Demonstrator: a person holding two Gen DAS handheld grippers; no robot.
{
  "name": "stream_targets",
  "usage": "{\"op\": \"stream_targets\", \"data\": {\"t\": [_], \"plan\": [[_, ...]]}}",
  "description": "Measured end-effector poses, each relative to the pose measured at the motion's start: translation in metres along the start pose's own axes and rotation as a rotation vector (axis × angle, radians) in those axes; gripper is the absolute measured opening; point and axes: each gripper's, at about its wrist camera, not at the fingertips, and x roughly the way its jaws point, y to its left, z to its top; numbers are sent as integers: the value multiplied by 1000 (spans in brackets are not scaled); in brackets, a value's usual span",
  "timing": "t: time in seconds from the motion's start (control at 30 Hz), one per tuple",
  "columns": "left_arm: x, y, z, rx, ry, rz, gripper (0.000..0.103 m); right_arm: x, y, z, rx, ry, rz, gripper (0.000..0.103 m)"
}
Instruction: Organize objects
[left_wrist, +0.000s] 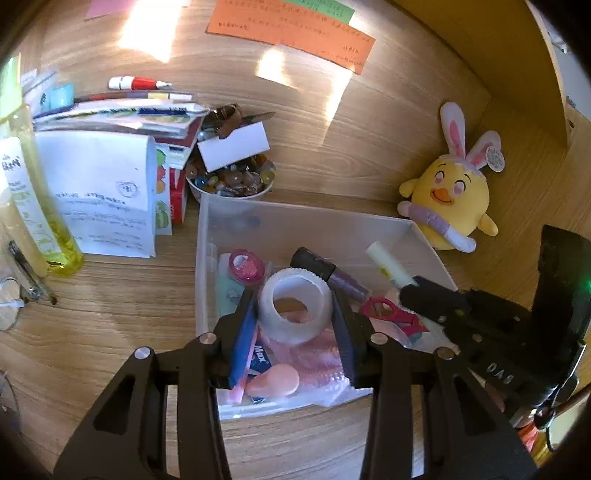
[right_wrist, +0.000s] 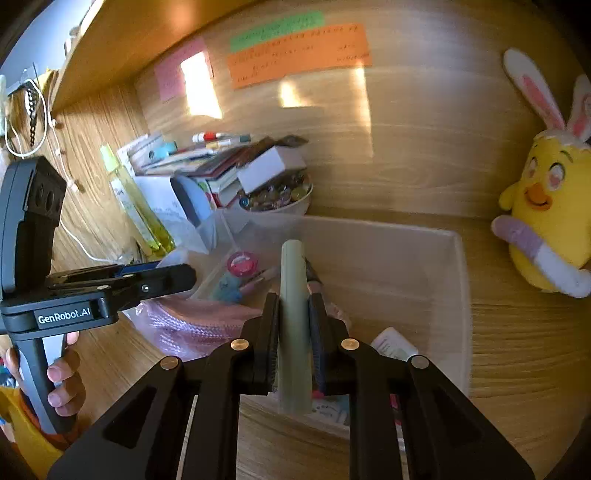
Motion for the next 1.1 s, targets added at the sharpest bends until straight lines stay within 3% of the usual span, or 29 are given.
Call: {"op": "stream_targets", "data": {"t": [0.13, 0.27, 0.37, 0.6, 0.67, 0.73, 0.9, 1.1], "plan": [[3, -2, 0, 12, 3, 2, 41, 6, 3, -3, -18, 20, 2, 14], [0, -6, -1, 18, -18, 3, 56, 0, 6, -4, -39, 9, -11, 15], [-8, -14, -3, 45, -41, 17, 58, -7, 11, -4, -56, -2, -32, 19], [-36, -40, -16, 157, -142, 76, 68, -38, 18, -11, -59, -73, -57, 51], [-42, -47, -22, 184, -162, 92, 71, -50, 18, -14, -52, -95, -69, 54], [-46, -51, -28, 193, -179, 100, 81, -59, 19, -17, -48, -109, -83, 57], [-56, -55, -43, 164, -203, 99, 91, -80, 17, -29, -28, -143, -122, 64], [-56, -57, -60, 154, -184, 110, 93, -96, 16, -45, -6, -154, -115, 69]]}}
